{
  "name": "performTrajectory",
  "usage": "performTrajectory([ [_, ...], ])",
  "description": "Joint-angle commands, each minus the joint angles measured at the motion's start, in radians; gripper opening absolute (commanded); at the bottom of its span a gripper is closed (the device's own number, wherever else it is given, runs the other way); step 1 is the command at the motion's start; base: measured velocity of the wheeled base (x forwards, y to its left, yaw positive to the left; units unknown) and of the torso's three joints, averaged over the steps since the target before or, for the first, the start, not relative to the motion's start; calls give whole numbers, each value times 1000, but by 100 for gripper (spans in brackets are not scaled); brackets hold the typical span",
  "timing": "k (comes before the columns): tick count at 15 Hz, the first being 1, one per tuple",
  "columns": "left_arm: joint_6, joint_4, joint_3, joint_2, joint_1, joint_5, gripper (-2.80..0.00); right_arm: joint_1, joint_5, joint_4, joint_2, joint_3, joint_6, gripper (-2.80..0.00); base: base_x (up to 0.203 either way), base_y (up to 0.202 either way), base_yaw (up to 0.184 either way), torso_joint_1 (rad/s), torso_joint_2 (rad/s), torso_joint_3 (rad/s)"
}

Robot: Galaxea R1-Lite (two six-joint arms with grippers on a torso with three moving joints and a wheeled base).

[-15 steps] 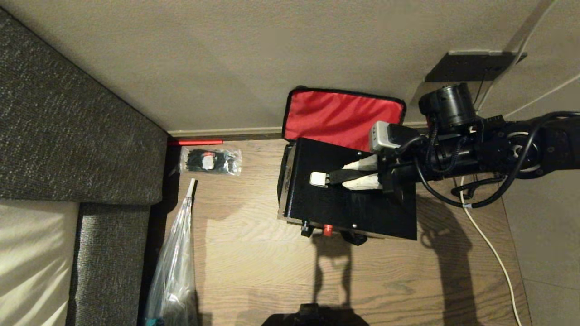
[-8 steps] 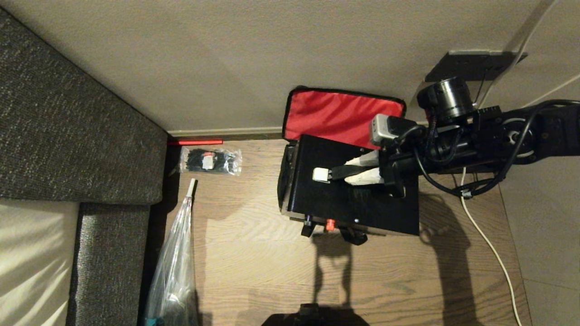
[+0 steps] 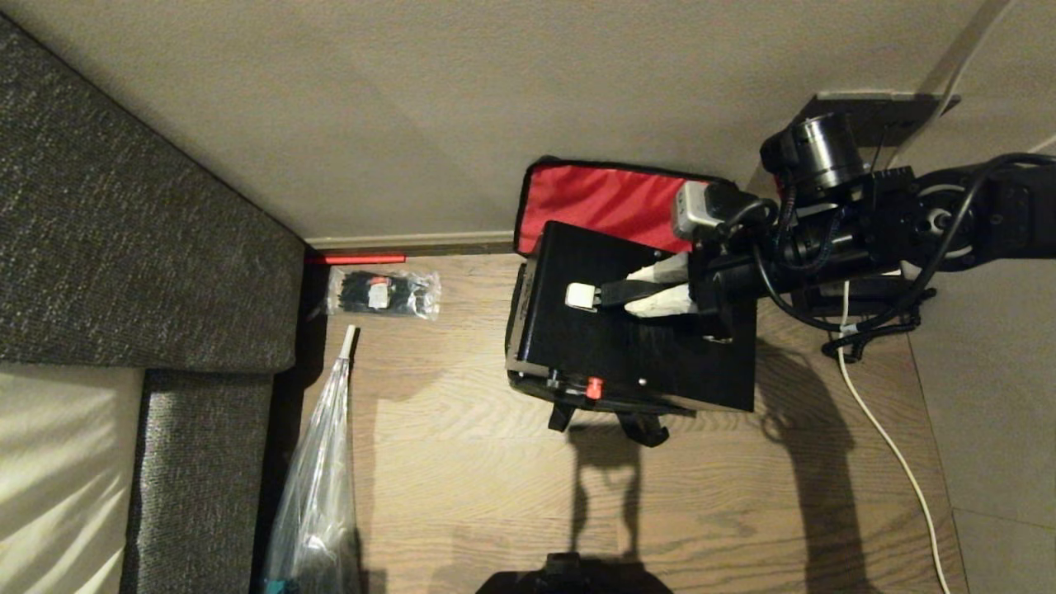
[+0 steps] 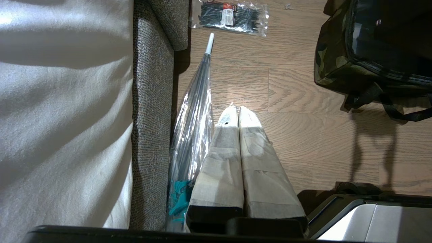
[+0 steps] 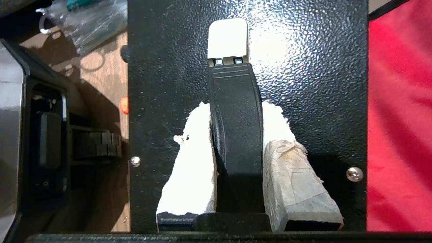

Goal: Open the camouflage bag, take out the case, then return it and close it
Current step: Place the black box back

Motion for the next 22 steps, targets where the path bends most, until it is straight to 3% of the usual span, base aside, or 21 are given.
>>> performTrajectory([
  [1, 0, 0, 3, -2, 0, 0, -280, 0, 8, 2, 22, -23, -8, -280, 0, 0, 0, 0, 0, 0],
  [7, 0, 0, 3, -2, 0, 0, -280, -9, 77, -6, 88, -25, -7, -280, 0, 0, 0, 0, 0, 0],
  [22, 0, 0, 3, -2, 0, 0, -280, -73, 96, -26, 129, -16, -33, -280, 0, 0, 0, 0, 0, 0],
])
